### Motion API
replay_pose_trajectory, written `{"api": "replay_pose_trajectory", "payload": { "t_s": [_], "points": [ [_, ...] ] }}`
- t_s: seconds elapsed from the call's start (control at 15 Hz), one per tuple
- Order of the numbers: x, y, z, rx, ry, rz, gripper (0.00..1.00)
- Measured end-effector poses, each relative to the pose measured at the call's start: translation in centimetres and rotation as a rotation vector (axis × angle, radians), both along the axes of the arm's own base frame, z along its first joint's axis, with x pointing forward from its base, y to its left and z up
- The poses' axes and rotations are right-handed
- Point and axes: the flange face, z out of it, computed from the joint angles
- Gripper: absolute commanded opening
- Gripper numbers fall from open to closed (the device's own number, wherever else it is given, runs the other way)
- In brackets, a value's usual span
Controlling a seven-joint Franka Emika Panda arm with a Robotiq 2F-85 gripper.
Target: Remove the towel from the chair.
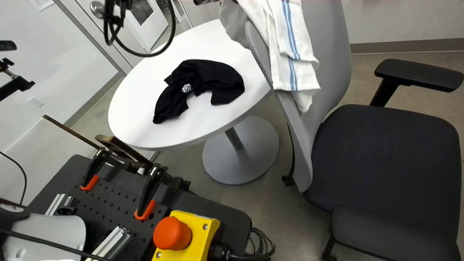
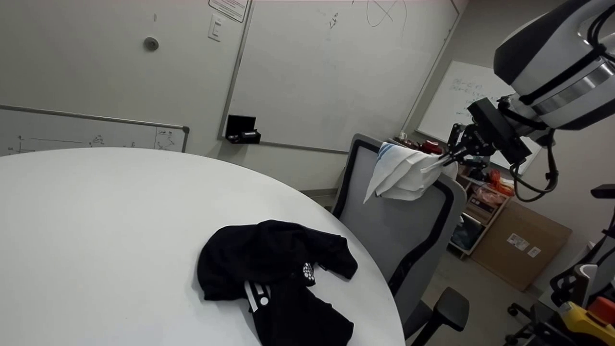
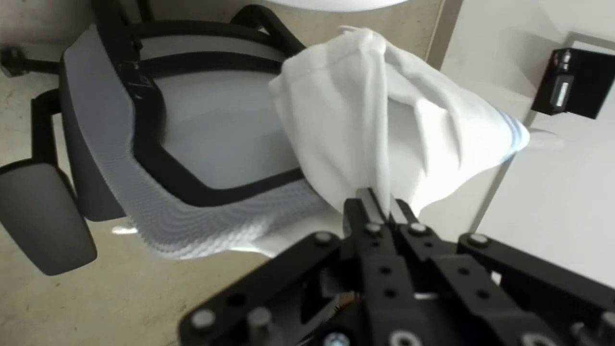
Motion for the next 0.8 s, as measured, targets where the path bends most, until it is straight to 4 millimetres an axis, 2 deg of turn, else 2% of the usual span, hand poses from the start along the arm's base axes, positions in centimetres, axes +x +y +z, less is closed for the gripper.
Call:
{"api": "replay_pose_trajectory", "payload": {
  "t_s": [0.2, 0.4, 0.6, 0.8],
  "points": [
    [0.7, 0.4, 3.5, 0.064, -0.118, 0.003, 0.01],
    [1.2, 2.4, 7.9, 0.126, -0.246, 0.049, 0.01],
    [1.2, 6.1, 12.5, 0.191, -0.366, 0.141, 0.01],
    [0.4, 11.4, 16.7, 0.239, -0.460, 0.269, 0.01]
  ]
}}
